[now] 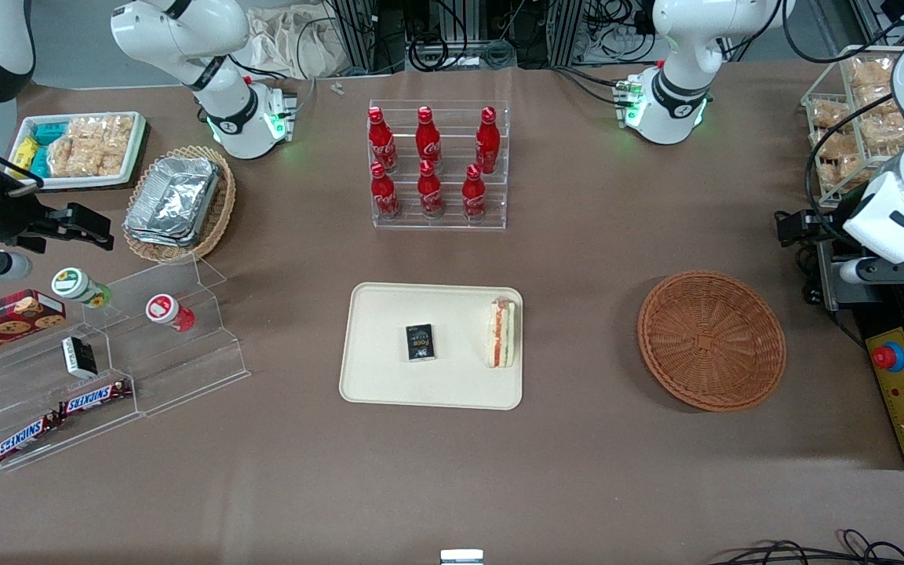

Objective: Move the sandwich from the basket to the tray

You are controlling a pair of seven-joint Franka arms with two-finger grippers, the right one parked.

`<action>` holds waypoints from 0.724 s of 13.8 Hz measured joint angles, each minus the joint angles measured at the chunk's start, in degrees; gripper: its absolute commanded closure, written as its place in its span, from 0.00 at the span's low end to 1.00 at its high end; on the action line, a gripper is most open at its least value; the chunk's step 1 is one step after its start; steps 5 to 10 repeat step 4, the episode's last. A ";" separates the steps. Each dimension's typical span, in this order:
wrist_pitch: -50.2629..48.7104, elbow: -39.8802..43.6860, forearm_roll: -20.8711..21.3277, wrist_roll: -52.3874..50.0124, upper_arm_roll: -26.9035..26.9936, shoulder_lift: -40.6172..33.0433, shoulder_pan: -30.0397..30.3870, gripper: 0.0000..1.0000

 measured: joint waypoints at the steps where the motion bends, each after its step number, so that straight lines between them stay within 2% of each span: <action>1: 0.10 0.00 0.00 0.00 0.57 0.16 -0.58 0.01; 10: 0.29 0.00 0.00 0.00 1.08 0.35 -0.75 0.01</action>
